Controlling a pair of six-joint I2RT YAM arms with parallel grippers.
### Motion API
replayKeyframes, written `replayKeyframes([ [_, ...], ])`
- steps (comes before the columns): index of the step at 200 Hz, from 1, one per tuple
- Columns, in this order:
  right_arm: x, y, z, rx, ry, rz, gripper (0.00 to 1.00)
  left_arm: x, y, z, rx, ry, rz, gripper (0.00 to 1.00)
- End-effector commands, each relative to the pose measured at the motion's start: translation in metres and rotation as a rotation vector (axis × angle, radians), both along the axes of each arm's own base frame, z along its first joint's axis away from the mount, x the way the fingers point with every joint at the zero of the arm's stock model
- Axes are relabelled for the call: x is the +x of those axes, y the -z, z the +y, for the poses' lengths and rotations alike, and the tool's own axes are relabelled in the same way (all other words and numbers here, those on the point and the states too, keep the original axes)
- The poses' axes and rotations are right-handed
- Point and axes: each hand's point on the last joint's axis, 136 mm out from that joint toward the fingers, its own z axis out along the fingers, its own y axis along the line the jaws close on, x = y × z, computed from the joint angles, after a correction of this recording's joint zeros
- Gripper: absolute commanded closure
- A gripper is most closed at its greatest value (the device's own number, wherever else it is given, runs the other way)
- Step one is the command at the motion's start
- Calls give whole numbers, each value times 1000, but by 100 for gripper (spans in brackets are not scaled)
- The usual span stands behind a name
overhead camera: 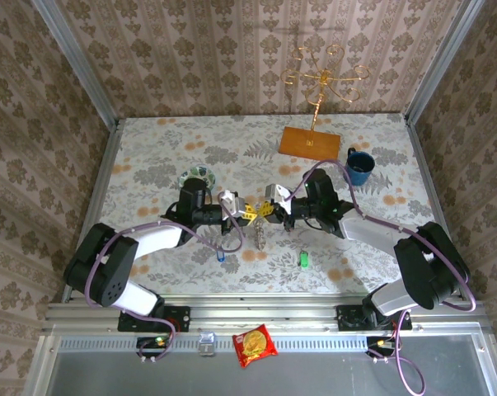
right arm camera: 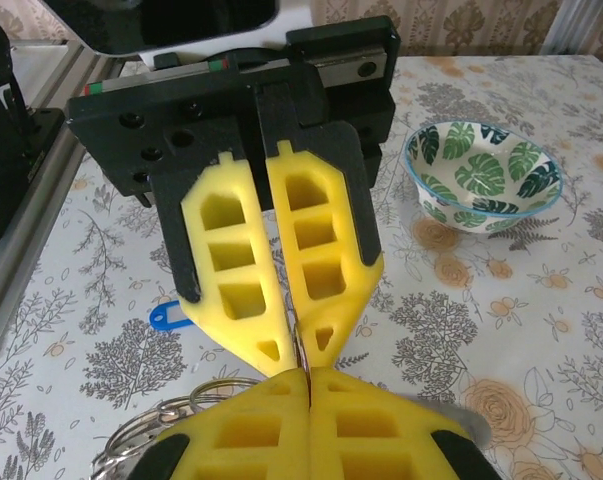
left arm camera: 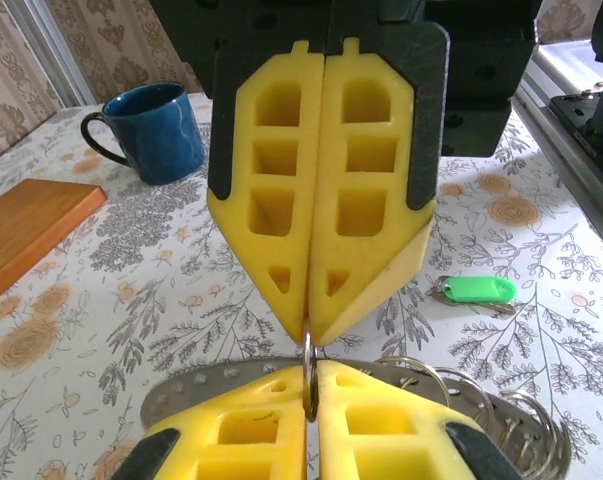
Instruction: Put the keys on the keyring
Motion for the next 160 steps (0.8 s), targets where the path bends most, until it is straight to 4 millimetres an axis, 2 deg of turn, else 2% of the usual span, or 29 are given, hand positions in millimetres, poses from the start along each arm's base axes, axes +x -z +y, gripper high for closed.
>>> replayKeyframes([
  [1,-5,-9,6,-7,-39,-17,100,1,-7,-4,1,18,-33,95],
  [9,-4,-9,5,-11,-32,-25,100,1,-7,-4,2,15,-37,100],
  [22,-1,-11,1,-13,-2,-49,100,1,-9,-3,0,15,-42,100],
  [38,3,-14,-7,1,43,-65,77,0,-10,-2,-3,17,-43,100],
  [50,5,-6,-14,1,68,-48,72,-1,-13,-2,-8,22,-45,100],
  [54,5,-4,-16,-3,72,-43,71,-2,-13,-2,-9,25,-46,100],
  [59,3,-12,-19,6,76,-60,71,-2,-14,-2,-12,27,-47,100],
  [99,-5,-5,-16,-19,52,-33,71,-2,-18,-2,-17,38,-50,100],
  [147,-2,-12,-9,-17,35,-53,73,-3,-19,-4,-9,49,-50,100],
  [150,-1,-4,-8,-29,35,-34,73,-3,-19,-4,-9,50,-50,100],
  [160,2,-5,-7,-26,44,-40,73,-3,-19,-4,-7,50,-51,100],
])
